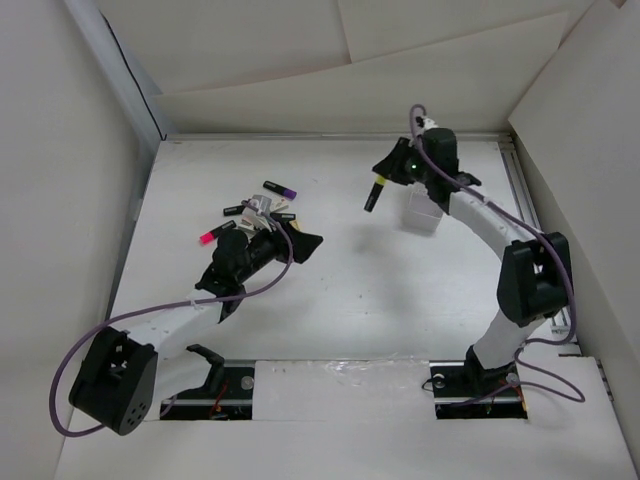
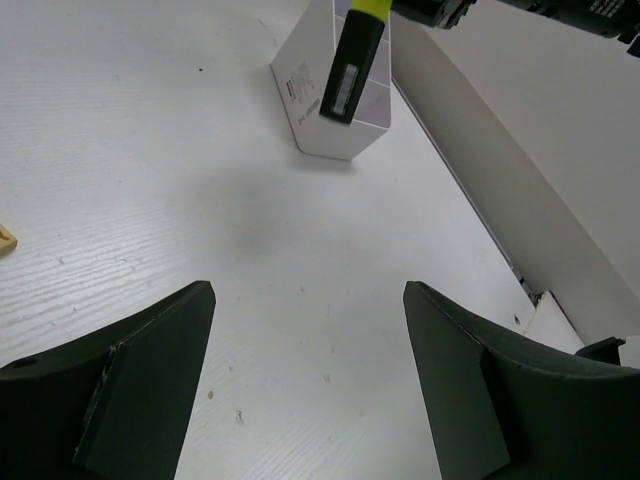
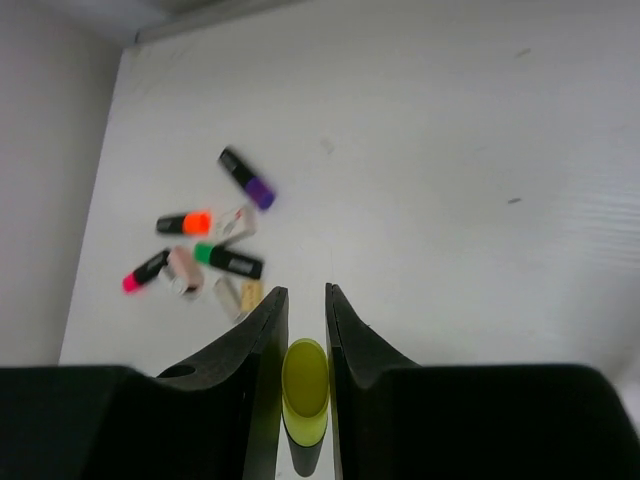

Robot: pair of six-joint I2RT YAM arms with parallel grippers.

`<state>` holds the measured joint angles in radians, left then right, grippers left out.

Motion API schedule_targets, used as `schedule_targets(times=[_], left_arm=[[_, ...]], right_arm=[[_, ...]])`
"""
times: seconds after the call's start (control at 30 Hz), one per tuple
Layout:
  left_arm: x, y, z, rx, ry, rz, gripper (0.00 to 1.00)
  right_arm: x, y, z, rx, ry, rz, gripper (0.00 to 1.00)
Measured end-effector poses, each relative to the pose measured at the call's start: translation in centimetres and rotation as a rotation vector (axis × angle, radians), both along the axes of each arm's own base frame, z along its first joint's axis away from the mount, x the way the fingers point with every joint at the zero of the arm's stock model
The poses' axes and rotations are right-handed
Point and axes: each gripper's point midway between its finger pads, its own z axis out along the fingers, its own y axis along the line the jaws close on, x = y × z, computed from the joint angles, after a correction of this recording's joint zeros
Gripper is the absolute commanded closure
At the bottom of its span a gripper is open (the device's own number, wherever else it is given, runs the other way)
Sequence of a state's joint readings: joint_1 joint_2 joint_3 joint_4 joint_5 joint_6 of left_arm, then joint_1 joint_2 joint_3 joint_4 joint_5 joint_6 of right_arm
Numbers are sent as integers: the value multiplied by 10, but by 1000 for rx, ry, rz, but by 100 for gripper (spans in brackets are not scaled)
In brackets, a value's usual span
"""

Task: Sort the stationery into containers
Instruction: Place the stationery in the storage box.

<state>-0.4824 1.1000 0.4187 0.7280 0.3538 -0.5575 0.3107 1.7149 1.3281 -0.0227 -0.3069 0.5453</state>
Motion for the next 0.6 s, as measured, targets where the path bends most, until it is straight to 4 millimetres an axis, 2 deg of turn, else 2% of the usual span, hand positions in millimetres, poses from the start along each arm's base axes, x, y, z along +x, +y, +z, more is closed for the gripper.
schedule_targets(times=[0.2, 0.3, 0.43, 0.6], left_arm=[[1, 2, -2, 2, 10, 17, 29], [2, 2, -10, 10, 40, 18, 29], [2, 2, -17, 16, 67, 20, 30], [3, 3, -17, 13, 71, 24, 30]], right_arm=[[54, -125, 30, -85, -81, -396, 100], [68, -175, 47, -152, -129, -595, 100], [76, -211, 67, -230, -189, -764, 100], [81, -237, 66, -326, -213, -884, 100]])
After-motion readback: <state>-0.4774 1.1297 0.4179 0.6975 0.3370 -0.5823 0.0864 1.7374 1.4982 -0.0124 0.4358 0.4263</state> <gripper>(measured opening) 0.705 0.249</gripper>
